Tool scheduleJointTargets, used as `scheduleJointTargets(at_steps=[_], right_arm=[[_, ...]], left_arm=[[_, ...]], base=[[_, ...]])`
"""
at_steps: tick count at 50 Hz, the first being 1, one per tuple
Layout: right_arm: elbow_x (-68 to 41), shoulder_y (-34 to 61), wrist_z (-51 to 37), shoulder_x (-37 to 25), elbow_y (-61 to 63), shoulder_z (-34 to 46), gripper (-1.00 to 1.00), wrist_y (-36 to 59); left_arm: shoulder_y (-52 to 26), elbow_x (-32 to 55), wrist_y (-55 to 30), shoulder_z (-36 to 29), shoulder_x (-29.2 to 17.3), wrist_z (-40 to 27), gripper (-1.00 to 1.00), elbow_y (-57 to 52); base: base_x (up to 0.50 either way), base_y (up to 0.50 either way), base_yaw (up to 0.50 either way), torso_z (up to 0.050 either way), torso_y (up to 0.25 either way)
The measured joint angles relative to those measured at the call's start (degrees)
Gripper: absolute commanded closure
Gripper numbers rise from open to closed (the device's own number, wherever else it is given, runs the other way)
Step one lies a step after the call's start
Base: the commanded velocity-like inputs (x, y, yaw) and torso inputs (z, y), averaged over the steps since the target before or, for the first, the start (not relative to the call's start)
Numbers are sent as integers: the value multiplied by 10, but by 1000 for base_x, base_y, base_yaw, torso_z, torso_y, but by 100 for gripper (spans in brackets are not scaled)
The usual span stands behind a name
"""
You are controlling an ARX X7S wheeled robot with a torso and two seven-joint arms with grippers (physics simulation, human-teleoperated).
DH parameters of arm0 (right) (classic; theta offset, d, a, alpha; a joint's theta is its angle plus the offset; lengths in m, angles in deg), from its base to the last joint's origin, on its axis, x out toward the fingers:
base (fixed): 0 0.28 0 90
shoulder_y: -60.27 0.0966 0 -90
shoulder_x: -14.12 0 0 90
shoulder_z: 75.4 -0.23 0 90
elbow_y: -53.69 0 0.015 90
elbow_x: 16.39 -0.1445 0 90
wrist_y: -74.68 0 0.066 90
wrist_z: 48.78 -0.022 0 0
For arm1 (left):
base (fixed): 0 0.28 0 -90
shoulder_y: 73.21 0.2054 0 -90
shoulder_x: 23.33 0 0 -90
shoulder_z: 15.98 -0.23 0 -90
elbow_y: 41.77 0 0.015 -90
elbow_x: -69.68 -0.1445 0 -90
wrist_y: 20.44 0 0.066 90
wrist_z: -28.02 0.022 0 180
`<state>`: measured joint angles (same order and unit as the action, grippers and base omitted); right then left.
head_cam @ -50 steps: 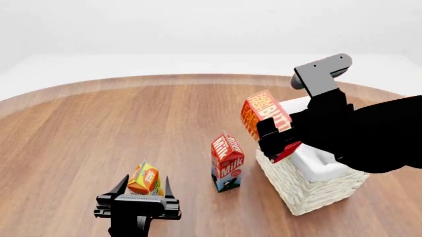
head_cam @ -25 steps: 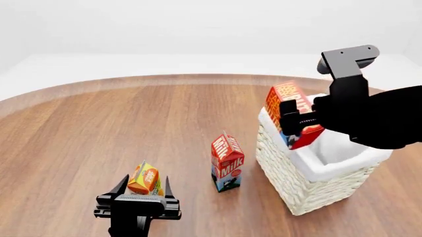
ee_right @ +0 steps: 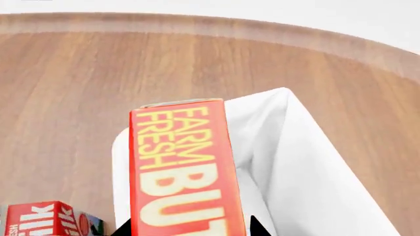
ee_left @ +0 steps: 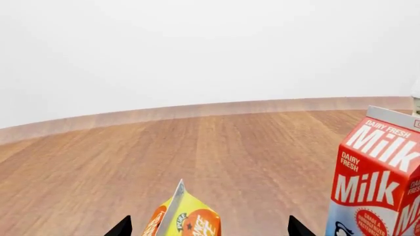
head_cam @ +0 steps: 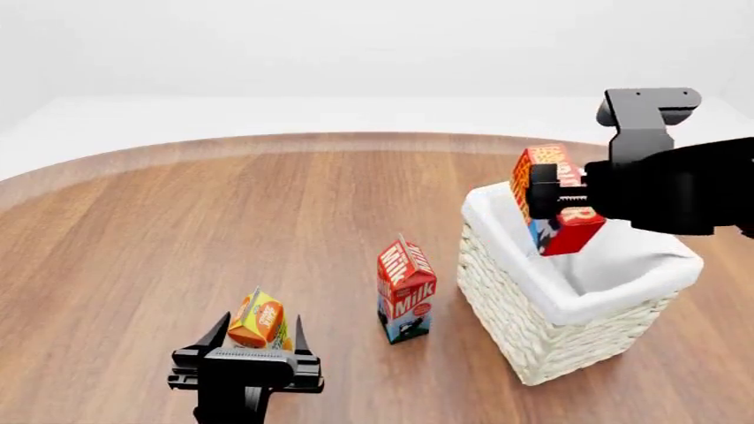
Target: Pick up the cream cheese box and the butter, and put them in the basket.
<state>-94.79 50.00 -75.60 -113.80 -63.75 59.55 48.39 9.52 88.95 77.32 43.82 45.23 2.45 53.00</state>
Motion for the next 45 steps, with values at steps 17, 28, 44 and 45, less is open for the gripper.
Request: scheduleJointTargets(at_steps=[17,28,44,45], right_arm=[[68,7,66,33,-136,35,100,-51],[101,5,101,54,-204,54,100,-86],[124,1,127,72,-260,66,100,-118],[125,1,128,73,-263,66,100,-120]], left_arm=[[0,0,0,0,0,0,-100,0],[0,0,0,0,0,0,-100,0],[0,0,0,0,0,0,-100,0],[0,0,0,0,0,0,-100,0]], base=[[0,0,0,1,1],[0,0,0,1,2],[0,0,0,0,1],[0,0,0,0,0]])
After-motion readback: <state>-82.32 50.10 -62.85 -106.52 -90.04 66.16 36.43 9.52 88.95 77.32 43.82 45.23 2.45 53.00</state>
